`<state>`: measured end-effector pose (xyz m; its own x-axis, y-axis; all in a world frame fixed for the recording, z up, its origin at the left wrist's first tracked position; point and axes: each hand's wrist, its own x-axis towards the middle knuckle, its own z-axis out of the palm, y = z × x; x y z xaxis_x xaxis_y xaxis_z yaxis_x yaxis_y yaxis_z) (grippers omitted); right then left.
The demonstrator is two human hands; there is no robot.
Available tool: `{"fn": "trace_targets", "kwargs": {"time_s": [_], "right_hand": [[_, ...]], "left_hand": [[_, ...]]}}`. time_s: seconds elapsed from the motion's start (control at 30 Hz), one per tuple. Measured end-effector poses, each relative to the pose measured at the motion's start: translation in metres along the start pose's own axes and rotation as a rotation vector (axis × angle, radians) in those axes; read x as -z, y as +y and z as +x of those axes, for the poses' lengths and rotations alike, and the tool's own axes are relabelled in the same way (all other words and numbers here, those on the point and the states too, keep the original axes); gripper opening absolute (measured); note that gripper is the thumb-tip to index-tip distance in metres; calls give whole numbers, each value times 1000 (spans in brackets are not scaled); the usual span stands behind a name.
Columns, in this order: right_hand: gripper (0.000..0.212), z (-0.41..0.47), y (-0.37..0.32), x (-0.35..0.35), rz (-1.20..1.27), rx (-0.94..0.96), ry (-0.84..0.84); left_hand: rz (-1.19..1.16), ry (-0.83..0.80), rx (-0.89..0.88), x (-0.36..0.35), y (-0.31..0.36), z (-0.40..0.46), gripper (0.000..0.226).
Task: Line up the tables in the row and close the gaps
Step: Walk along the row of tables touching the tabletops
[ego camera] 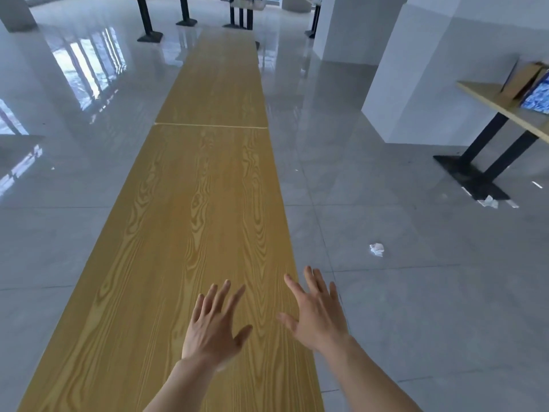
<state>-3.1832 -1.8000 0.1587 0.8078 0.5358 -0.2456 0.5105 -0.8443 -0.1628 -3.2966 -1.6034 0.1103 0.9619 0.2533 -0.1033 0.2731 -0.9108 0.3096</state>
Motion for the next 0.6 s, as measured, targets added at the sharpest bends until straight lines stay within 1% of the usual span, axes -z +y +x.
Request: {"fn": "trace_targets", "kwargs": {"time_s": [0.13, 0.23, 0.37, 0.5, 0.6], "right_hand": [[86, 30, 21, 36, -9, 14, 25], [87, 61, 48, 60, -7, 54, 25], [90, 112, 108, 84, 19, 112, 39], [91, 158, 175, 114, 8, 191, 36], [90, 186, 215, 138, 8, 235, 51]], "left_hand": [[11, 43, 11, 30, 22, 43, 85], [44, 73, 28, 43, 50, 83, 85], [82, 117, 80, 45, 97, 144, 86], [60, 172, 182, 50, 152, 196, 86], [63, 191, 206, 56, 189, 231, 85]]}}
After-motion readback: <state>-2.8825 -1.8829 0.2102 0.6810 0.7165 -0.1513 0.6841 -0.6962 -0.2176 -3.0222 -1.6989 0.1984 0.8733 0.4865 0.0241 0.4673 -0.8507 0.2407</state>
